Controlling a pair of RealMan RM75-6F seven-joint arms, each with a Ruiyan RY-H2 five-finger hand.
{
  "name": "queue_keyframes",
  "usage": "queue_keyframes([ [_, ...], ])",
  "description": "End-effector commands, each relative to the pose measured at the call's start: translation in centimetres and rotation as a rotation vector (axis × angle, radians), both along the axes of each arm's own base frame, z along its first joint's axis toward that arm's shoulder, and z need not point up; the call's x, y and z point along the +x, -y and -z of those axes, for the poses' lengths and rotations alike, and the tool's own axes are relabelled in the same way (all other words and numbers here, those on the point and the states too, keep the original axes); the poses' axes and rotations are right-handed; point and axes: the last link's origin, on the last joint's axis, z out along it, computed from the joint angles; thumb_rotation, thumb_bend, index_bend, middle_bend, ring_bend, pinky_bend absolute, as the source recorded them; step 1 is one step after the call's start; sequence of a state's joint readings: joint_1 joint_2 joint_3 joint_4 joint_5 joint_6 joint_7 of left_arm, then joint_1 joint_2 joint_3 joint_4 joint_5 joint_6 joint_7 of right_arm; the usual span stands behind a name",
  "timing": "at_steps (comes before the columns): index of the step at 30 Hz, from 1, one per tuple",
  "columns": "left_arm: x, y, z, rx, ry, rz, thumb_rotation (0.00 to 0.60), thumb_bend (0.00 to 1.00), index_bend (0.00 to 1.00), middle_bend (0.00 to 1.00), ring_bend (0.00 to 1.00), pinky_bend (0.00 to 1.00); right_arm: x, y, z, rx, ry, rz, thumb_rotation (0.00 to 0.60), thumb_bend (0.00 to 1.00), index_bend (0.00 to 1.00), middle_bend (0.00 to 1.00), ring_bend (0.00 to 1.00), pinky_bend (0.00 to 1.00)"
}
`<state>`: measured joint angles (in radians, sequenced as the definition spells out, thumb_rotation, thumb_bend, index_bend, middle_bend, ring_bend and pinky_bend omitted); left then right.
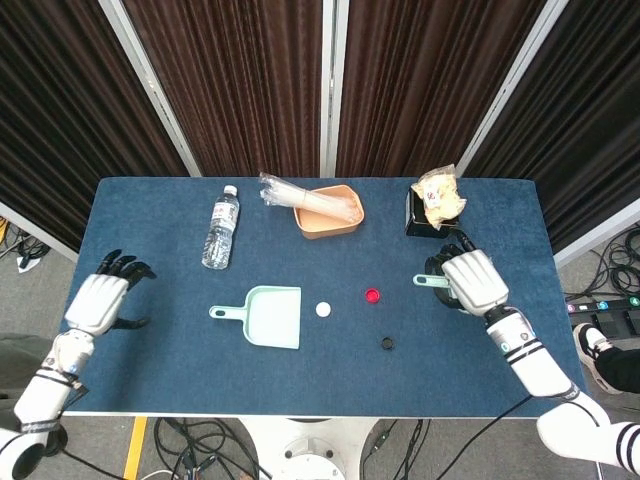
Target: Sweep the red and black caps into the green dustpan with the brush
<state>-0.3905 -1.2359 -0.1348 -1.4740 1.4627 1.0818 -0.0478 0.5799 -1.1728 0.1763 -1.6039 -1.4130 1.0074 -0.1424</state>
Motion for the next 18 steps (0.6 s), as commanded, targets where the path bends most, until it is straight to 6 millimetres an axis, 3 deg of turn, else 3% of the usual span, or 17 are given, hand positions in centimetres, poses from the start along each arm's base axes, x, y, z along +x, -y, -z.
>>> queue_keyframes([
  [1, 2.9, -2.2, 2.5, -0.060, 0.026, 0.024, 0.600, 0.13, 0.35, 0.30, 0.18, 0.10, 1.0, 0.4, -1.1, -0.013, 0.023, -0.014, 0.600, 0.41, 0.63, 0.63, 0.29, 0.08],
  [10, 6.5, -2.5, 7.3, -0.170, -0.022, 0.045, 0.600, 0.17, 0.38, 0.35, 0.23, 0.15, 0.4, 0.3, -0.9, 0.008, 0.022, 0.007, 0.600, 0.41, 0.63, 0.63, 0.29, 0.08],
  [18, 7.8, -2.1, 10.5, -0.217, -0.055, 0.031, 0.600, 0.19, 0.39, 0.38, 0.25, 0.18, -0.5, 0.2, -0.6, 0.017, 0.037, 0.030, 0.600, 0.41, 0.63, 0.63, 0.29, 0.08],
])
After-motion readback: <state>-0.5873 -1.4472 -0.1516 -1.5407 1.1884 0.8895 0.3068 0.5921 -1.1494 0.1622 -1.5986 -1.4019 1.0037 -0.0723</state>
